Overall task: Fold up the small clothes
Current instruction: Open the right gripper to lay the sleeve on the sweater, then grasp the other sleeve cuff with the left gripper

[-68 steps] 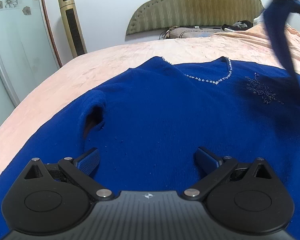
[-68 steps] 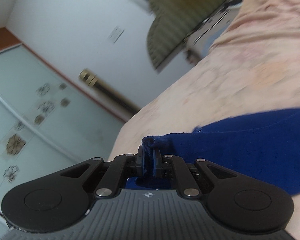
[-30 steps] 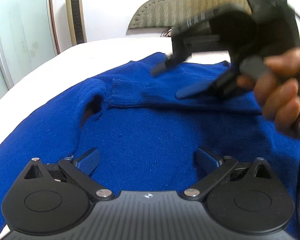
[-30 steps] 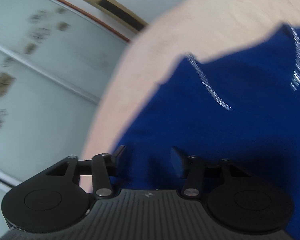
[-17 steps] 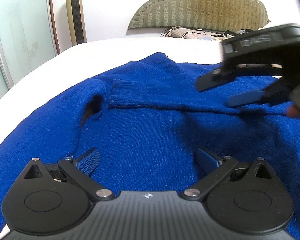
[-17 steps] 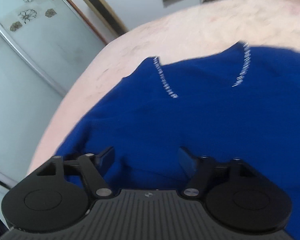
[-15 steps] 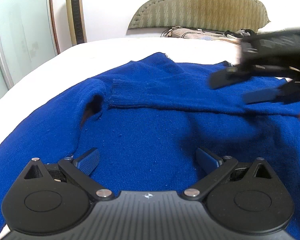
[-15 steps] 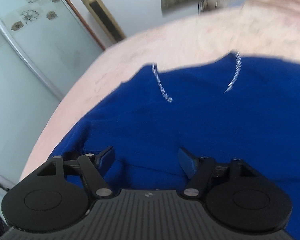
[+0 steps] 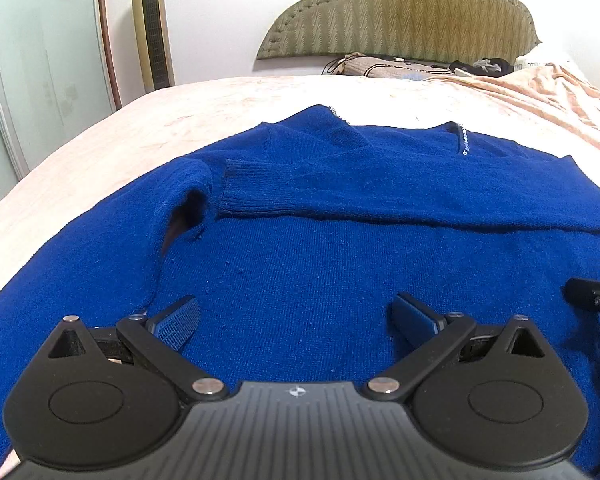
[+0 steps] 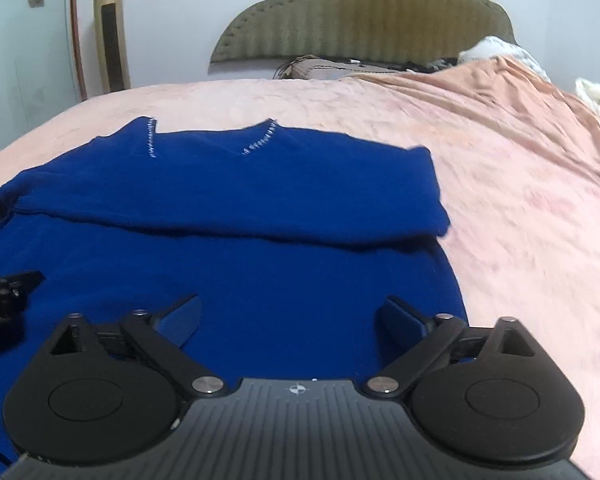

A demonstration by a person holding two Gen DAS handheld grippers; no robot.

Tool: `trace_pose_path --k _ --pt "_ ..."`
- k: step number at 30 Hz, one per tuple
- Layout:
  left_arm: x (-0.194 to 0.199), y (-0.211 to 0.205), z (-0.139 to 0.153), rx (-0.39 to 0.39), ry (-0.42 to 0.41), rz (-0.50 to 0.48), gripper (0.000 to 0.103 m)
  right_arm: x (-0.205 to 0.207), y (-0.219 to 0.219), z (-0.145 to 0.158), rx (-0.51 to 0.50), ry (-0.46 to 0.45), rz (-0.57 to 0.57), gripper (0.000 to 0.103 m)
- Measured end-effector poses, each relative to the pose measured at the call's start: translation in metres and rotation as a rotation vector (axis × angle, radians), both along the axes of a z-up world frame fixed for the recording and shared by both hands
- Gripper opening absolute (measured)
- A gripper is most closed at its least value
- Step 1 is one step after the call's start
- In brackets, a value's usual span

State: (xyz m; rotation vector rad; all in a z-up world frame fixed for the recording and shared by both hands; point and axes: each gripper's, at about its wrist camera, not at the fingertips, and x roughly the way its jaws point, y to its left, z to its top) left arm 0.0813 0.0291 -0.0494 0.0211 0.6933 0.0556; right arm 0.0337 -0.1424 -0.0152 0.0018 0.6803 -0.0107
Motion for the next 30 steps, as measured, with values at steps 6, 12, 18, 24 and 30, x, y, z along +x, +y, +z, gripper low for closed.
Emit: trace_pose_path --k 6,12,18,24,30 --pt "0.000 -0.001 0.000 0.000 0.000 0.000 0.103 0.025 0.022 -0.010 -0.010 0.007 0.020 0.103" --pt "0.001 -0.001 0.000 0.003 0.000 0.001 0.103 0.039 0.030 -0.016 0.003 0.003 0.018 0.103" --pt "0.003 -0.001 0.001 0.005 -0.002 0.005 0.103 0.037 0.021 -0.016 0.066 -0.011 0.029 0.103" --pt "0.001 0.000 0.002 -0.006 0.006 0.023 0.103 0.039 0.022 -0.016 0.061 -0.009 0.028 0.103" --pt "-0.040 0.022 0.016 -0.109 -0.002 0.184 0.103 0.038 0.019 -0.016 0.079 -0.016 0.027 0.103"
